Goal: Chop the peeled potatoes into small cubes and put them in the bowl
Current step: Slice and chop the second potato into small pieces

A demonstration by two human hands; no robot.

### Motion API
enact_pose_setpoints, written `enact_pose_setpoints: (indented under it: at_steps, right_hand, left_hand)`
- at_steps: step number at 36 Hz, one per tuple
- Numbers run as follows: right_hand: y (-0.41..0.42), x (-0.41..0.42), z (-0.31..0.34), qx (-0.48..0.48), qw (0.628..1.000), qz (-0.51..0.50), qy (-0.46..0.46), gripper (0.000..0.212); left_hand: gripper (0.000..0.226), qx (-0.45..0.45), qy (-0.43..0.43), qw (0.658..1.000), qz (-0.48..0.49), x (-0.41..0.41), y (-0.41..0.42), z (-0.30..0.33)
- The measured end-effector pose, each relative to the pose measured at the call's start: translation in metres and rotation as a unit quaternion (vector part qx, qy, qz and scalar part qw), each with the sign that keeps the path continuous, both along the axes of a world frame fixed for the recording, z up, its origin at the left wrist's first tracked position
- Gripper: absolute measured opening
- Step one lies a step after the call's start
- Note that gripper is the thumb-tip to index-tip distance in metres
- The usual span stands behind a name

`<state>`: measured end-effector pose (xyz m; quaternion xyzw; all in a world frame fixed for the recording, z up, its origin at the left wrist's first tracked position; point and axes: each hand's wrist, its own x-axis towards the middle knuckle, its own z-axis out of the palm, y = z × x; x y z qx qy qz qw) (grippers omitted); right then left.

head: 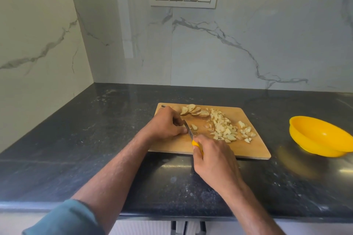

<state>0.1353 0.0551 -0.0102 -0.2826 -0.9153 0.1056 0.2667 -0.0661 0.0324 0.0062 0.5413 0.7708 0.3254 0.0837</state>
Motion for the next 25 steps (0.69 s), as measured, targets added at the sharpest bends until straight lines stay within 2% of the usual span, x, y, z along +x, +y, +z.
enact_pose_setpoints:
  at_steps: [12, 25]
  right_hand:
    - [0.004, -0.018, 0.012, 0.025, 0.999, -0.019, -0.037, 0.030]
    - [0.006, -0.007, 0.007, -0.008, 0.997, -0.070, -0.010, 0.034]
  left_hand:
    - [0.007, 0.005, -0.019, 1.000, -0.011, 0.001, -0.002, 0.000]
    - [0.018, 0.016, -0.008, 1.000, 0.015, 0.001, 0.002, -0.007]
